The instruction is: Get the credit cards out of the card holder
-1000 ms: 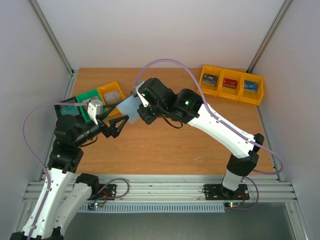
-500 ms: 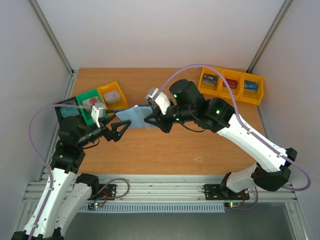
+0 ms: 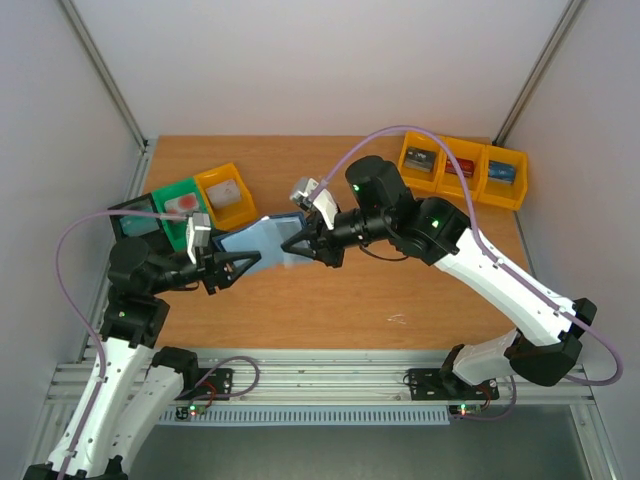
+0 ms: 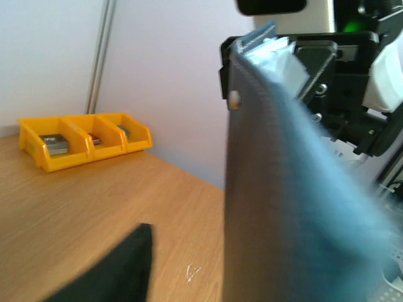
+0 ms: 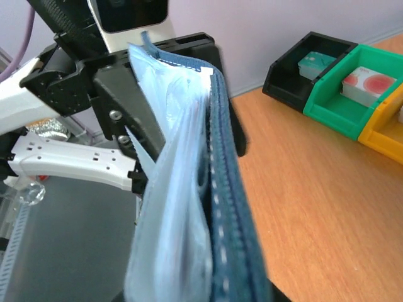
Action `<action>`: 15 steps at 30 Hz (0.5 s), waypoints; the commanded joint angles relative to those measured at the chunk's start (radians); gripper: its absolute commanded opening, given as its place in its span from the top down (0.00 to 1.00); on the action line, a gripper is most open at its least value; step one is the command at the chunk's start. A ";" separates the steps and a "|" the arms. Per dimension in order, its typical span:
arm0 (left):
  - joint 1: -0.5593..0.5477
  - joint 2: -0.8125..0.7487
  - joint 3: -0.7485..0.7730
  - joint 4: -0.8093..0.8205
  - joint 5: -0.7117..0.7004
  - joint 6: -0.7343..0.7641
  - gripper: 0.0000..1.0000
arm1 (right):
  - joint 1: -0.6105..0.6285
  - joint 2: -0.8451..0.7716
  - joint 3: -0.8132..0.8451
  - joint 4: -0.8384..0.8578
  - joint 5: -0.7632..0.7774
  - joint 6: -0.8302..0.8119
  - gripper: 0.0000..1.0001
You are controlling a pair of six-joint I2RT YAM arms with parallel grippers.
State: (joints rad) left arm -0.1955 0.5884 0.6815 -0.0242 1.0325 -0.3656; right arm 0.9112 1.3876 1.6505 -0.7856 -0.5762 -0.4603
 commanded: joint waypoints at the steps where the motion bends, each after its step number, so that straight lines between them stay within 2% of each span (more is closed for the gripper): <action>1: 0.005 -0.006 0.009 0.075 0.055 -0.016 0.91 | -0.014 -0.032 -0.015 0.055 -0.049 0.017 0.80; 2: 0.005 -0.008 0.010 0.071 0.056 -0.014 0.98 | -0.018 -0.036 -0.018 0.055 -0.048 0.018 0.71; 3: 0.006 -0.010 0.011 0.069 0.055 -0.014 1.00 | -0.026 -0.043 -0.024 0.055 -0.049 0.018 0.61; 5: 0.006 -0.016 0.013 0.068 0.042 -0.020 1.00 | -0.056 -0.068 -0.046 0.065 -0.060 0.019 0.48; 6: 0.006 -0.018 0.015 0.069 0.033 -0.026 1.00 | -0.080 -0.086 -0.066 0.075 -0.062 0.025 0.45; 10: 0.005 -0.017 0.020 0.073 0.031 -0.033 1.00 | -0.154 -0.133 -0.110 0.080 -0.071 0.044 0.42; 15: 0.006 -0.017 0.019 0.073 0.033 -0.029 1.00 | -0.162 -0.129 -0.113 0.054 -0.046 0.038 0.43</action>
State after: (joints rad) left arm -0.1955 0.5865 0.6815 -0.0090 1.0615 -0.3885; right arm 0.7506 1.2610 1.5452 -0.7403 -0.6239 -0.4309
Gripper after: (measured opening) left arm 0.038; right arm 0.575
